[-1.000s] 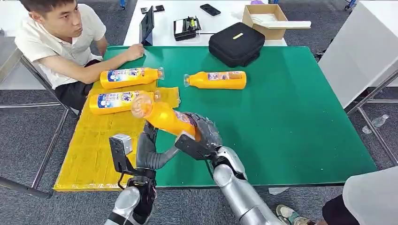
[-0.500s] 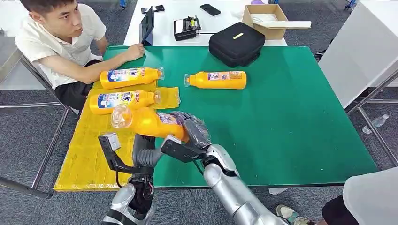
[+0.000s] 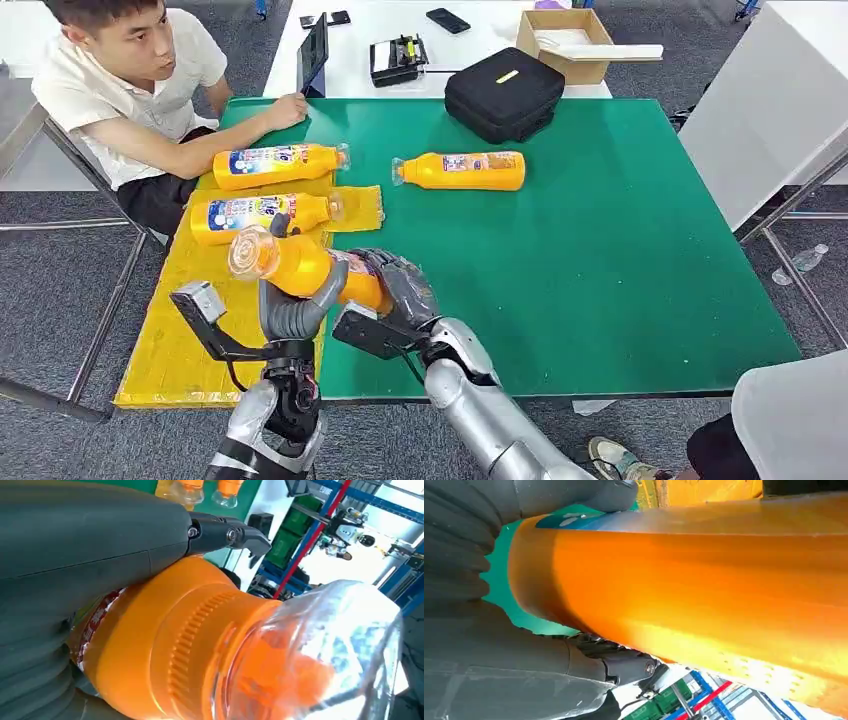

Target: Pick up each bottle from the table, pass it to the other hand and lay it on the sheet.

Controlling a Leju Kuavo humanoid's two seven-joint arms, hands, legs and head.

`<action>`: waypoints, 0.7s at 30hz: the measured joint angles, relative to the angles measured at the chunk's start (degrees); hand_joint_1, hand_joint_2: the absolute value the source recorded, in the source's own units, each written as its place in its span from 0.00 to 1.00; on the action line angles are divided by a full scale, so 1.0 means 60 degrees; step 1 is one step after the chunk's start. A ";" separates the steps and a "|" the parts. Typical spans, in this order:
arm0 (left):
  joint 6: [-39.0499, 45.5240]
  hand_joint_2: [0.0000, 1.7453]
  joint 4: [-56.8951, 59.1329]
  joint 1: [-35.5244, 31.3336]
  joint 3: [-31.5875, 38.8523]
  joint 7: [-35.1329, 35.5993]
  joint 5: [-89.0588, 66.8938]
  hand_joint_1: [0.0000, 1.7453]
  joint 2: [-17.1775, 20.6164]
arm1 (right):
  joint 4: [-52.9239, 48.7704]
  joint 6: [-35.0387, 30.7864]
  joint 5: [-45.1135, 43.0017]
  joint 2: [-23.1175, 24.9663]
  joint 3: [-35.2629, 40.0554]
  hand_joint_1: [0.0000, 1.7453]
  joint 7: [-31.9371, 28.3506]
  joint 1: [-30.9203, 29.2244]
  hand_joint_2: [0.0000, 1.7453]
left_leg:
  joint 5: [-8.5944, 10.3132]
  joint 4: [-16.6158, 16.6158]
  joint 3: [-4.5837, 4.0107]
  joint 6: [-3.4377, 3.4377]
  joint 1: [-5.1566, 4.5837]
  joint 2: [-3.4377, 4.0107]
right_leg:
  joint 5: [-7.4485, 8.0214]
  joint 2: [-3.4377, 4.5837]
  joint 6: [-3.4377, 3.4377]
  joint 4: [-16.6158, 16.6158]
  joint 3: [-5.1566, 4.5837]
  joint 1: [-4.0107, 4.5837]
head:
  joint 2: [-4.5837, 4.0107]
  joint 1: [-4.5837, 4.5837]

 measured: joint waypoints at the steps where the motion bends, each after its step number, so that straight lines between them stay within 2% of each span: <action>1: 0.0011 1.00 0.0000 0.0000 -0.0007 -0.0004 0.0098 0.91 0.0000 | 0.0011 0.0000 -0.0018 0.0000 0.0011 1.00 -0.0007 0.0000 1.00 | 0.0000 0.0000 0.0001 0.0000 0.0000 0.0000 | 0.0000 0.0000 0.0000 0.0000 0.0000 0.0000 | 0.0000 0.0000; 2: -0.0004 1.00 0.0000 -0.0001 -0.0015 -0.0004 0.0204 1.00 0.0000 | 0.0026 0.0015 -0.0080 0.0000 0.0018 1.00 -0.0040 0.0000 1.00 | 0.0000 0.0000 0.0001 0.0000 0.0000 0.0000 | 0.0000 0.0000 0.0000 0.0000 -0.0001 0.0000 | 0.0000 0.0000; 11: -0.0973 1.00 0.0113 -0.0036 -0.0124 -0.0011 0.0776 1.00 -0.0004 | 0.0146 0.0302 -0.0933 -0.0073 0.0040 1.00 -0.0608 -0.0054 1.00 | 0.0000 0.0000 0.0000 0.0000 0.0000 0.0000 | 0.0000 0.0000 0.0000 0.0000 0.0000 0.0000 | 0.0000 0.0000; 21: -0.1173 1.00 0.0149 -0.0077 -0.0255 -0.0142 0.0291 1.00 -0.0003 | 0.0153 0.0535 -0.1410 -0.0270 0.0033 1.00 -0.0663 -0.0160 1.00 | 0.0000 0.0001 0.0001 0.0000 0.0000 0.0002 | 0.0000 0.0002 0.0000 0.0000 -0.0002 0.0000 | 0.0000 0.0000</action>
